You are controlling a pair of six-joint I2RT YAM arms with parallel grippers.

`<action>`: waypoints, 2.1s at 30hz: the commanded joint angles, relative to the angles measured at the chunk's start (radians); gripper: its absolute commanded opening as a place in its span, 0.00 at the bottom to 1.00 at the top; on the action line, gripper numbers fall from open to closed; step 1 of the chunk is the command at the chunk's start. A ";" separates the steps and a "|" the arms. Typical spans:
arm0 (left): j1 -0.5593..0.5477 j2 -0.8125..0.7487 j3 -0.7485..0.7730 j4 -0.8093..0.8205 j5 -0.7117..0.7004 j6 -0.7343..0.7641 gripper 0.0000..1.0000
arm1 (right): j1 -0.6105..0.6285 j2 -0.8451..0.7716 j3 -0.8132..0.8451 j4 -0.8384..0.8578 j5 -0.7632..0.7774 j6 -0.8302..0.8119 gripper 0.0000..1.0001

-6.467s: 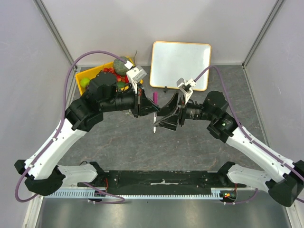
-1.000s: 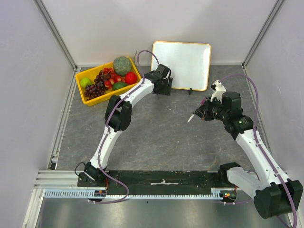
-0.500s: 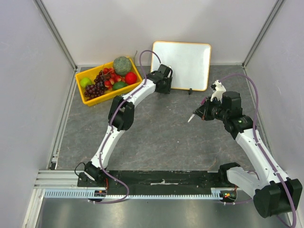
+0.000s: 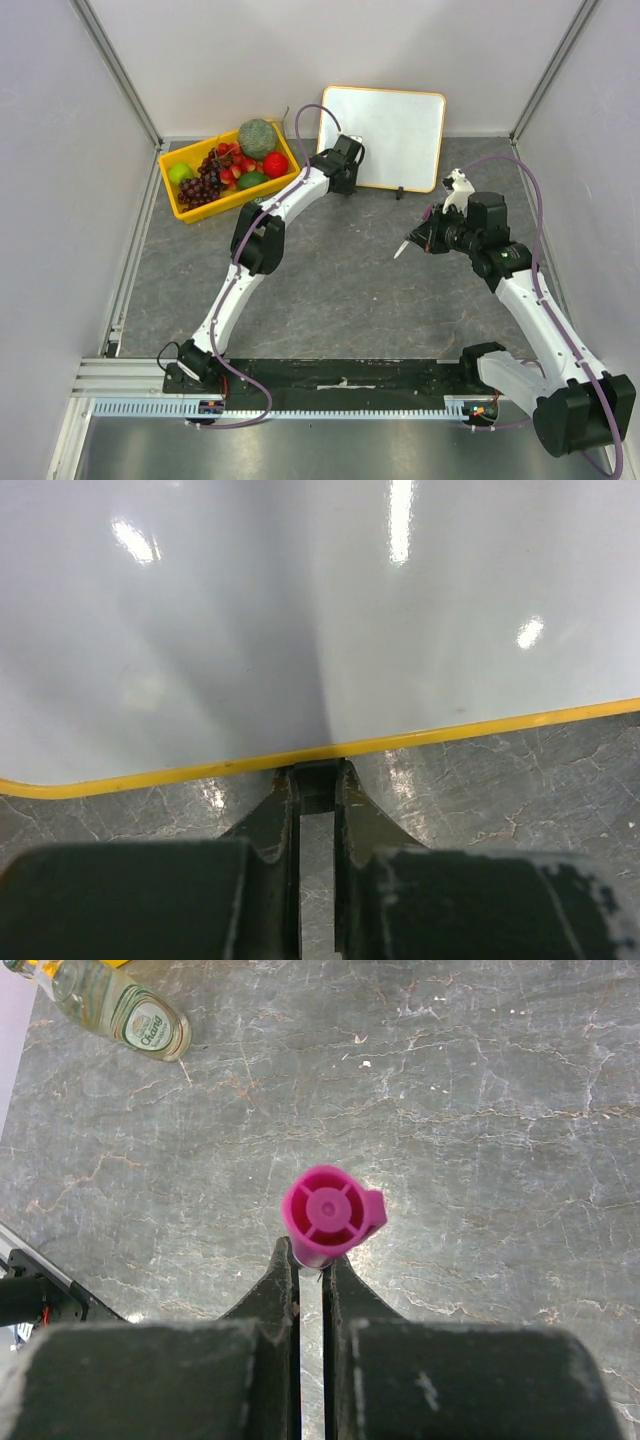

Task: Write a sentence on the whiteboard
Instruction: Move the whiteboard stand to the center of the board.

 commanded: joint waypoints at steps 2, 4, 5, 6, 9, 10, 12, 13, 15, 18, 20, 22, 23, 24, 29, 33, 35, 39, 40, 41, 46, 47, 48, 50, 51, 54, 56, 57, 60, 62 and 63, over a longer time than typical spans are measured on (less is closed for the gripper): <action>-0.013 -0.025 -0.093 0.021 -0.011 0.055 0.02 | -0.007 -0.021 0.003 0.034 -0.041 -0.001 0.00; -0.016 -0.053 -0.156 0.028 -0.009 0.042 0.02 | -0.007 -0.039 0.003 0.031 -0.045 0.008 0.00; -0.019 -0.067 -0.185 0.031 -0.011 0.037 0.02 | -0.009 -0.055 0.002 0.028 -0.047 0.012 0.00; -0.025 -0.085 -0.220 0.034 -0.014 0.032 0.02 | -0.007 -0.065 0.001 0.025 -0.044 0.016 0.00; -0.044 -0.155 -0.337 0.056 -0.037 0.016 0.02 | -0.009 -0.093 0.001 0.018 -0.044 0.025 0.00; -0.051 -0.183 -0.377 0.070 -0.049 0.011 0.02 | -0.009 -0.101 0.001 0.017 -0.047 0.027 0.00; -0.070 -0.237 -0.459 0.086 -0.070 -0.003 0.02 | -0.010 -0.113 0.001 0.009 -0.051 0.033 0.00; -0.077 -0.263 -0.507 0.099 -0.077 -0.010 0.02 | -0.009 -0.121 0.000 0.005 -0.051 0.035 0.00; -0.093 -0.318 -0.588 0.113 -0.081 -0.041 0.02 | -0.010 -0.139 -0.003 -0.005 -0.053 0.038 0.00; -0.116 -0.396 -0.711 0.123 -0.080 -0.113 0.02 | -0.009 -0.165 -0.002 -0.026 -0.048 0.038 0.00; -0.139 -0.456 -0.812 0.143 -0.078 -0.164 0.02 | -0.009 -0.179 -0.002 -0.037 -0.047 0.038 0.00; -0.175 -0.507 -0.898 0.171 -0.081 -0.201 0.02 | -0.009 -0.191 -0.005 -0.041 -0.053 0.041 0.00; -0.194 -0.522 -0.920 0.174 -0.096 -0.222 0.02 | -0.009 -0.197 -0.008 -0.043 -0.058 0.045 0.00; -0.221 -0.537 -0.943 0.174 -0.107 -0.240 0.02 | -0.009 -0.200 -0.009 -0.045 -0.068 0.047 0.00; -0.301 -0.599 -1.049 0.157 -0.135 -0.374 0.02 | -0.010 -0.253 -0.025 -0.070 -0.073 0.053 0.00; -0.350 -0.653 -1.144 0.151 -0.159 -0.478 0.02 | -0.010 -0.276 -0.023 -0.106 -0.078 0.044 0.00; -0.375 -0.683 -1.193 0.156 -0.170 -0.527 0.02 | -0.010 -0.286 -0.022 -0.123 -0.078 0.041 0.00; -0.415 -0.752 -1.283 0.145 -0.196 -0.616 0.02 | -0.009 -0.300 -0.015 -0.144 -0.081 0.025 0.00; -0.425 -0.772 -1.305 0.146 -0.201 -0.635 0.02 | -0.009 -0.302 -0.017 -0.146 -0.079 0.022 0.00; -0.435 -0.789 -1.326 0.143 -0.209 -0.653 0.02 | -0.009 -0.303 -0.017 -0.149 -0.079 0.021 0.00; -0.475 -0.860 -1.425 0.106 -0.233 -0.753 0.02 | -0.009 -0.306 -0.025 -0.149 -0.076 0.018 0.00; -0.490 -0.880 -1.444 0.102 -0.242 -0.776 0.02 | -0.009 -0.306 -0.025 -0.149 -0.076 0.018 0.00; -0.504 -0.895 -1.463 0.100 -0.247 -0.788 0.02 | -0.009 -0.306 -0.026 -0.149 -0.076 0.015 0.00; -0.522 -0.919 -1.492 0.090 -0.262 -0.813 0.02 | -0.010 -0.305 -0.026 -0.150 -0.076 0.015 0.00; -0.530 -0.930 -1.500 0.082 -0.268 -0.819 0.02 | -0.009 -0.305 -0.028 -0.150 -0.076 0.015 0.00; -0.548 -0.959 -1.511 0.057 -0.287 -0.811 0.02 | -0.009 -0.305 -0.032 -0.149 -0.070 0.013 0.00; -0.550 -0.975 -1.509 0.024 -0.293 -0.804 0.02 | -0.009 -0.302 -0.034 -0.149 -0.073 0.013 0.00; -0.553 -0.982 -1.511 0.008 -0.296 -0.798 0.02 | -0.009 -0.302 -0.032 -0.149 -0.074 0.015 0.00; -0.560 -1.015 -1.524 -0.013 -0.301 -0.790 0.02 | -0.009 -0.299 -0.034 -0.149 -0.073 0.012 0.00; -0.562 -1.036 -1.534 -0.025 -0.298 -0.796 0.02 | -0.009 -0.294 -0.034 -0.147 -0.071 0.009 0.00; -0.565 -1.039 -1.537 -0.033 -0.296 -0.799 0.02 | -0.009 -0.291 -0.034 -0.147 -0.071 0.010 0.00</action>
